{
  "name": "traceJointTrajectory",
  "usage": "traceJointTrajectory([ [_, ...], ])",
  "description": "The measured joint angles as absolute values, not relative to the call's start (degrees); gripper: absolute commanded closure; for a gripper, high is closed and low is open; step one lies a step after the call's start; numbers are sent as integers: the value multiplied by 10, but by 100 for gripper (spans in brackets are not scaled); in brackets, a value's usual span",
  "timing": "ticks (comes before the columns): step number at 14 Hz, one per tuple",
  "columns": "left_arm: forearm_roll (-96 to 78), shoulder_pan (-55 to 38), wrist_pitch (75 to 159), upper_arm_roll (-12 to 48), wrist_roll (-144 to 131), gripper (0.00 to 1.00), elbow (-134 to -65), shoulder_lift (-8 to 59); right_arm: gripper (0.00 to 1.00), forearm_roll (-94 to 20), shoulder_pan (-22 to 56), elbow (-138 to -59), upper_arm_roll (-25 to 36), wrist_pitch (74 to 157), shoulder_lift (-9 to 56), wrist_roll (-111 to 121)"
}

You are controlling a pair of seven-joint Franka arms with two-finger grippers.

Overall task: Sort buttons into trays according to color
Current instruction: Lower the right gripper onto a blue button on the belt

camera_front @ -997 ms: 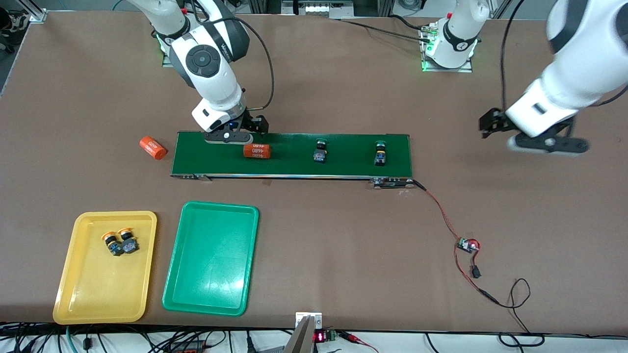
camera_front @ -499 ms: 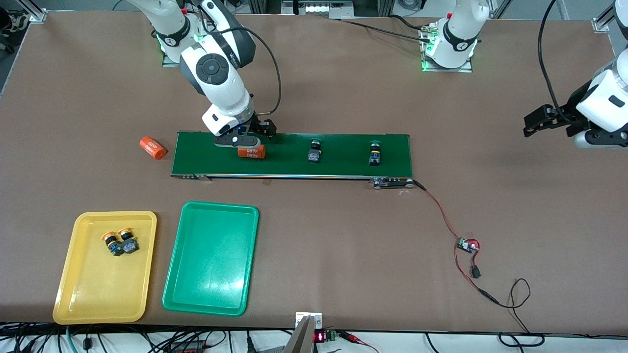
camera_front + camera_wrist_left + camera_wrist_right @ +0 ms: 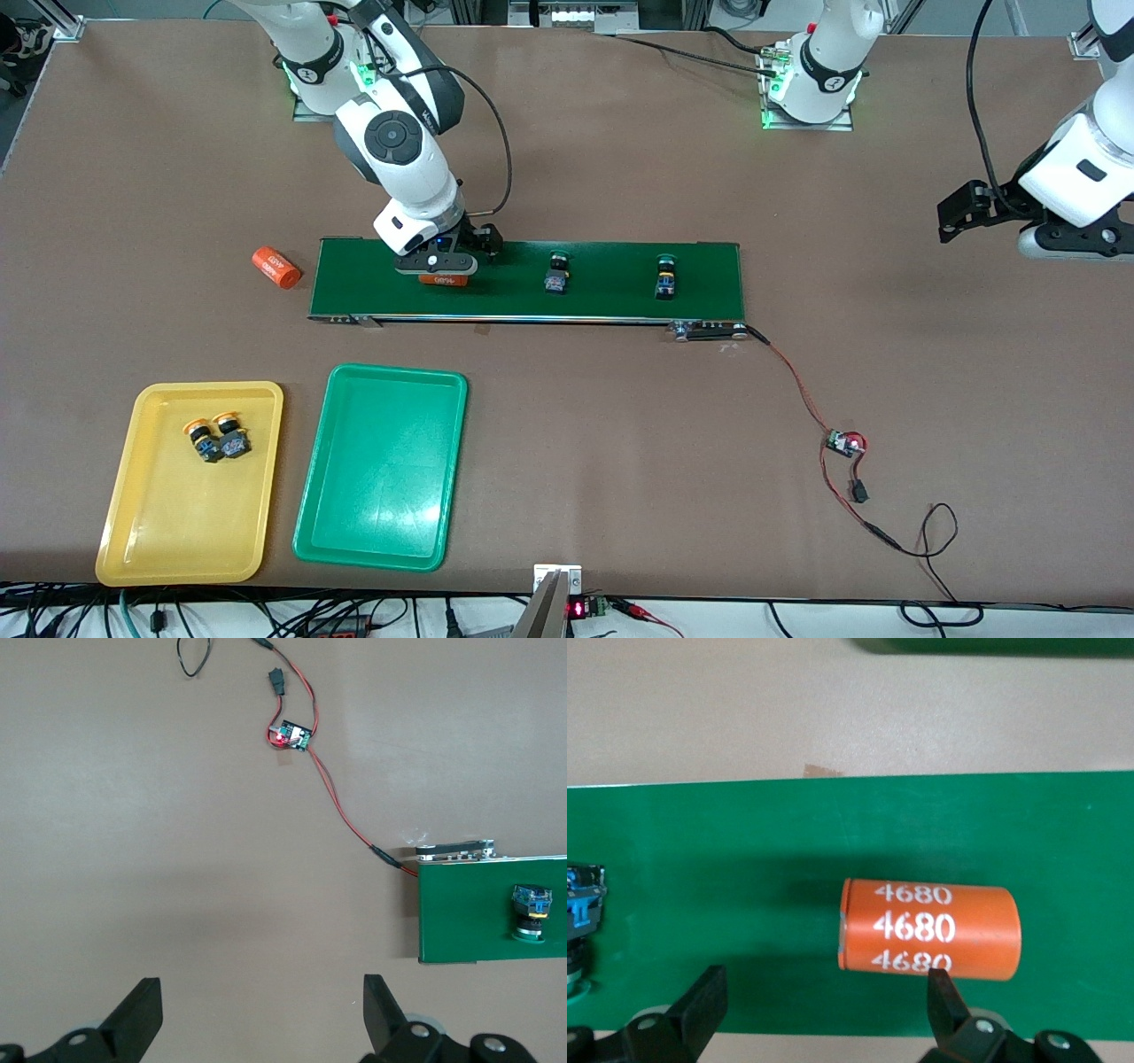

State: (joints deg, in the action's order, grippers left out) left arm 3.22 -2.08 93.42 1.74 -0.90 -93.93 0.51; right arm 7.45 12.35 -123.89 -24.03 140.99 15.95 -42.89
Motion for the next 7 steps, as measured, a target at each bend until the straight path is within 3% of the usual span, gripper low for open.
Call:
traceJointTrajectory([
  [7,32,-21,935,19,-9,0,-936,5,0,78,123,-1239,-239,1424,161,-429],
])
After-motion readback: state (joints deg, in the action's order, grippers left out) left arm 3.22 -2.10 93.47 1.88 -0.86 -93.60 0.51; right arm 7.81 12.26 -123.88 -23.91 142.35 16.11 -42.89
